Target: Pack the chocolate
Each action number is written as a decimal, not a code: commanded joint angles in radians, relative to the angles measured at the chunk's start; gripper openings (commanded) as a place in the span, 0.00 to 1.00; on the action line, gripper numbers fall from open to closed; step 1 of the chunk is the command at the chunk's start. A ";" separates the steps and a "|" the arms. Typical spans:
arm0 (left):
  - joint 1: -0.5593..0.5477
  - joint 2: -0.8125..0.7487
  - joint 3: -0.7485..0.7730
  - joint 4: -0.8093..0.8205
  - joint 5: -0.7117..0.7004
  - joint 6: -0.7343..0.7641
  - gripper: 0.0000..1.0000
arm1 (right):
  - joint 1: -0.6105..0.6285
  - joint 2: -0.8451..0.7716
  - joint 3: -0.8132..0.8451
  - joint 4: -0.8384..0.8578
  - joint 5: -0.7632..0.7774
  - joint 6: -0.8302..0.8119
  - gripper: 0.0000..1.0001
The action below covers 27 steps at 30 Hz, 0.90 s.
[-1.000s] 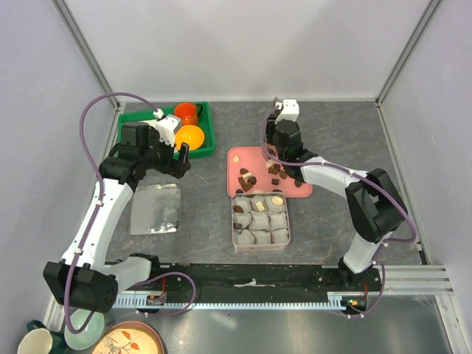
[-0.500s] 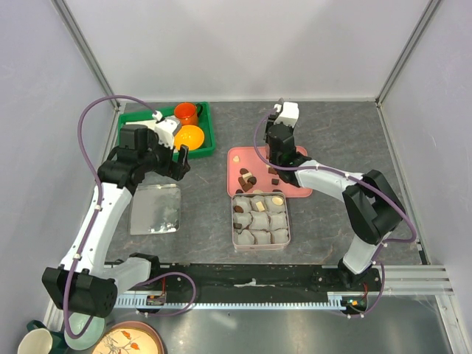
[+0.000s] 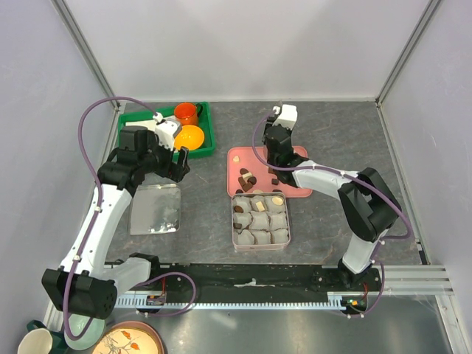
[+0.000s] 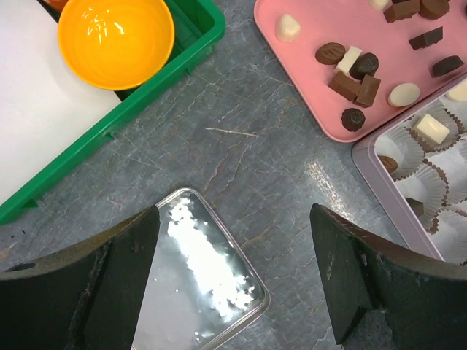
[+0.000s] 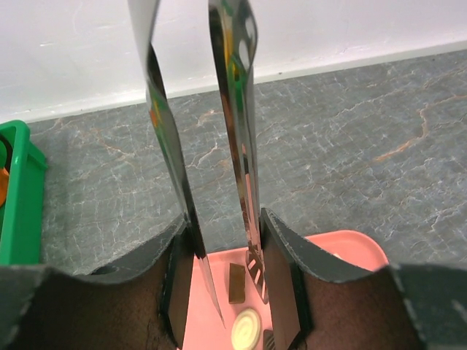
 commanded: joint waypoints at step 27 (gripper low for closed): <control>0.005 -0.045 -0.032 0.045 -0.011 0.050 0.91 | 0.004 -0.136 -0.069 0.148 -0.354 -0.083 0.17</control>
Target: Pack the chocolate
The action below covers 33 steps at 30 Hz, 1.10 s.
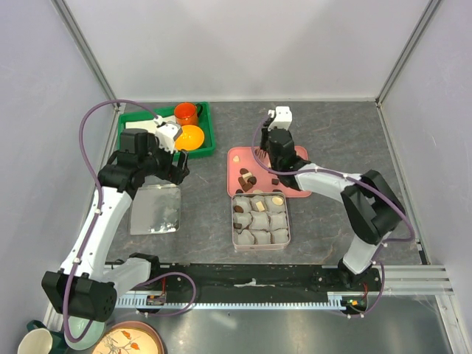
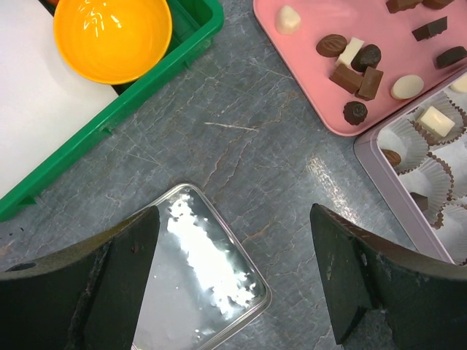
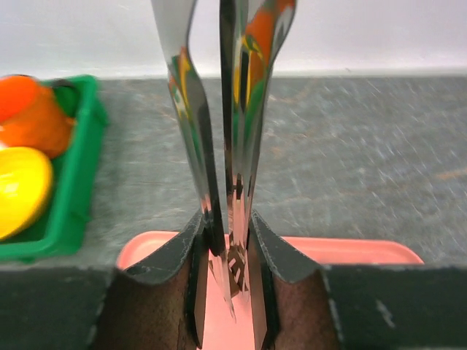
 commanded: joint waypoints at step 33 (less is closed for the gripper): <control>0.005 -0.037 -0.005 0.007 -0.005 0.040 0.91 | 0.082 -0.976 -0.408 -0.498 -0.703 -0.047 0.17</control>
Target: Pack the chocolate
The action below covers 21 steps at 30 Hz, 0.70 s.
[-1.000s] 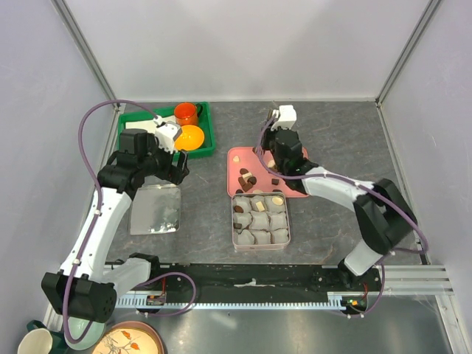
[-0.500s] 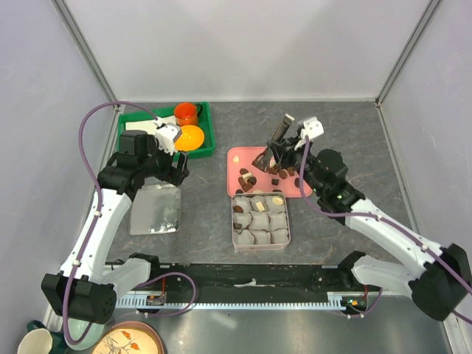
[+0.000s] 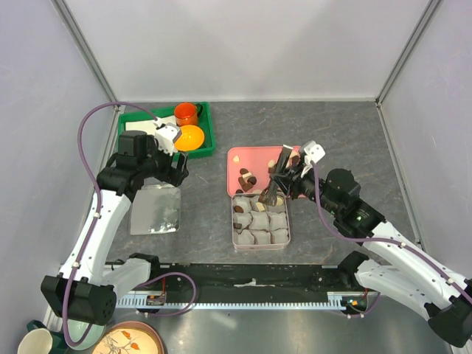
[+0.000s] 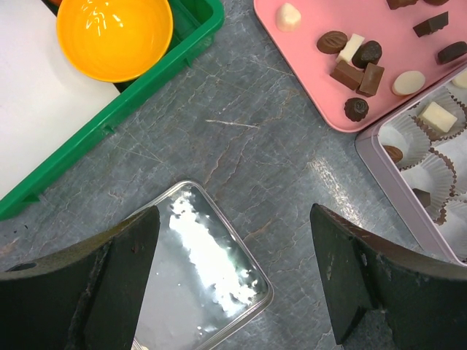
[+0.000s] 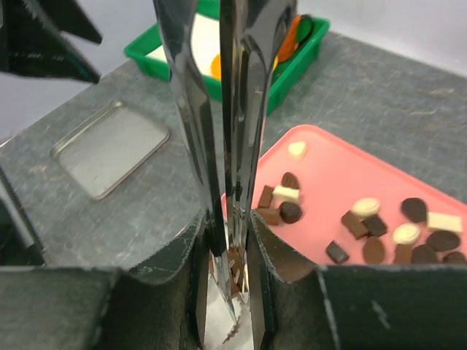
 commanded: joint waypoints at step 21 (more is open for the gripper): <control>0.004 -0.010 0.018 0.000 -0.004 0.040 0.91 | 0.089 0.057 -0.080 0.048 -0.021 0.053 0.40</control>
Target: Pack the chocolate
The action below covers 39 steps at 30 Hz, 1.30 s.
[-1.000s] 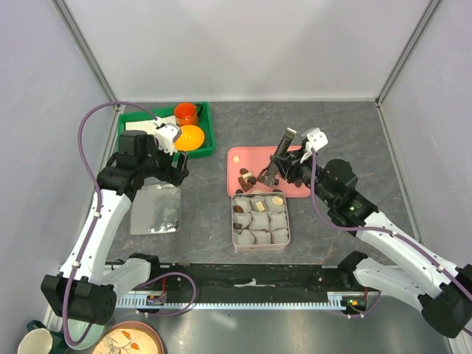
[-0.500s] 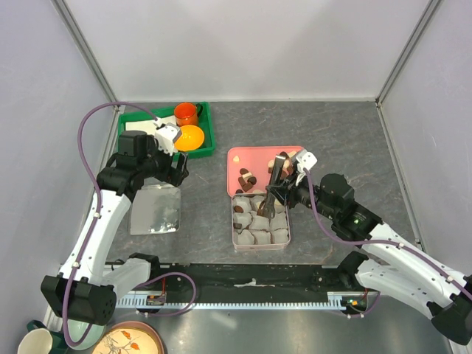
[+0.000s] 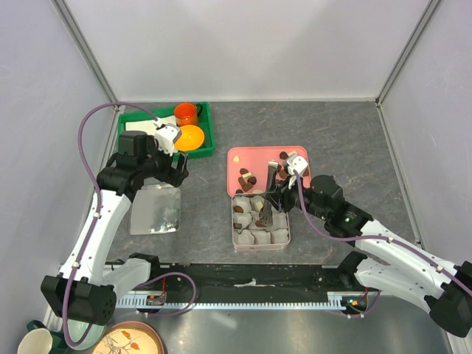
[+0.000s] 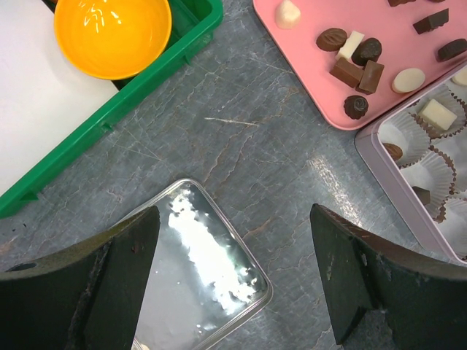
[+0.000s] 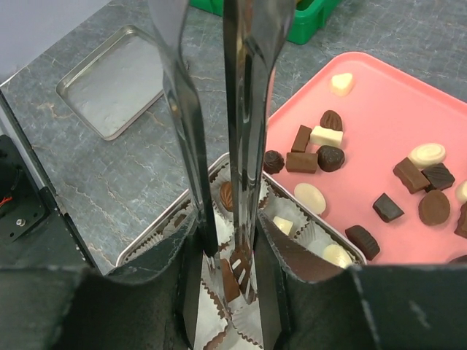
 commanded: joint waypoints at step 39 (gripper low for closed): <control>0.004 0.001 0.013 0.021 -0.014 0.058 0.91 | -0.212 0.641 0.327 0.590 0.582 -0.158 0.15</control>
